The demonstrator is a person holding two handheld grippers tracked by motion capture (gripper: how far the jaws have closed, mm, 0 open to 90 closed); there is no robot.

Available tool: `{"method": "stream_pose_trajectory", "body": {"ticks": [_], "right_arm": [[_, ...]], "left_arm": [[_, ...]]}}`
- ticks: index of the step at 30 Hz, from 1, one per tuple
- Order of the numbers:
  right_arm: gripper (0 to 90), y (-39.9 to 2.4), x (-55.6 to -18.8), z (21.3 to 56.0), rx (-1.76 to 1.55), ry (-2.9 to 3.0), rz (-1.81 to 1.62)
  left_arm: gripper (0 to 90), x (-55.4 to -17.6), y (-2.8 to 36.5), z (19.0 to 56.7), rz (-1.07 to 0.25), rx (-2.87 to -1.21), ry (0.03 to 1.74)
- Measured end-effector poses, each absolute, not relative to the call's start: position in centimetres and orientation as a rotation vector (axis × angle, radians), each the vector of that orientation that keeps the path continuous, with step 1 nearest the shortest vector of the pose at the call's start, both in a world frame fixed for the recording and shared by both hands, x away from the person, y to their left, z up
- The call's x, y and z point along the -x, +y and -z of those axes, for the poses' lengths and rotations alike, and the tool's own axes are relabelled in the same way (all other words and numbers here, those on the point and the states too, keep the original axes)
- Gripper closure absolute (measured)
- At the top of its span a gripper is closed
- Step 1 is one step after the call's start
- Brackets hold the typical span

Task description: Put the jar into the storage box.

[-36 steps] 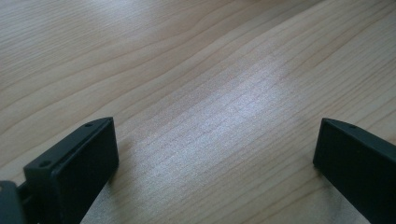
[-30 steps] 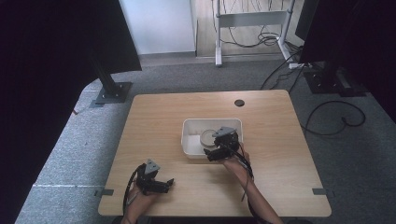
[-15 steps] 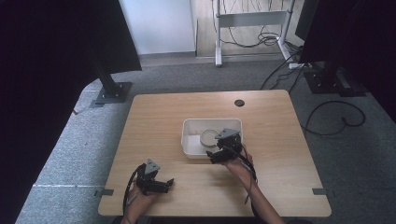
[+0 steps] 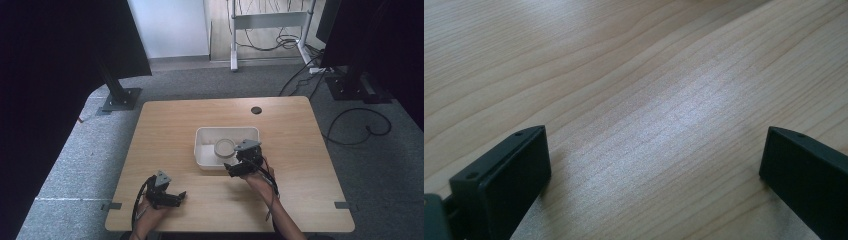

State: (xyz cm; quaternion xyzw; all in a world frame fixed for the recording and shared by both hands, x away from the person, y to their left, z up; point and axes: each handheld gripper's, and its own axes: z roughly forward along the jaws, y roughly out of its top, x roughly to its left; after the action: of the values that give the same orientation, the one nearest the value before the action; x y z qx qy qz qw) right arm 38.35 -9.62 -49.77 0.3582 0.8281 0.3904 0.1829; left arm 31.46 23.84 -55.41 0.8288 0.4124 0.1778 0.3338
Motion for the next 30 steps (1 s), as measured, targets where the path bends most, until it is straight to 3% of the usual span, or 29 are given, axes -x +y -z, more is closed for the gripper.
{"method": "stream_pose_trajectory", "body": {"ticks": [30], "right_arm": [[4.8,-12.2,-36.4,50.5,-1.007,2.331,-1.1]], "left_arm": [[0.0,-31.5,23.8,55.4,-0.463,-2.159,1.08]]}}
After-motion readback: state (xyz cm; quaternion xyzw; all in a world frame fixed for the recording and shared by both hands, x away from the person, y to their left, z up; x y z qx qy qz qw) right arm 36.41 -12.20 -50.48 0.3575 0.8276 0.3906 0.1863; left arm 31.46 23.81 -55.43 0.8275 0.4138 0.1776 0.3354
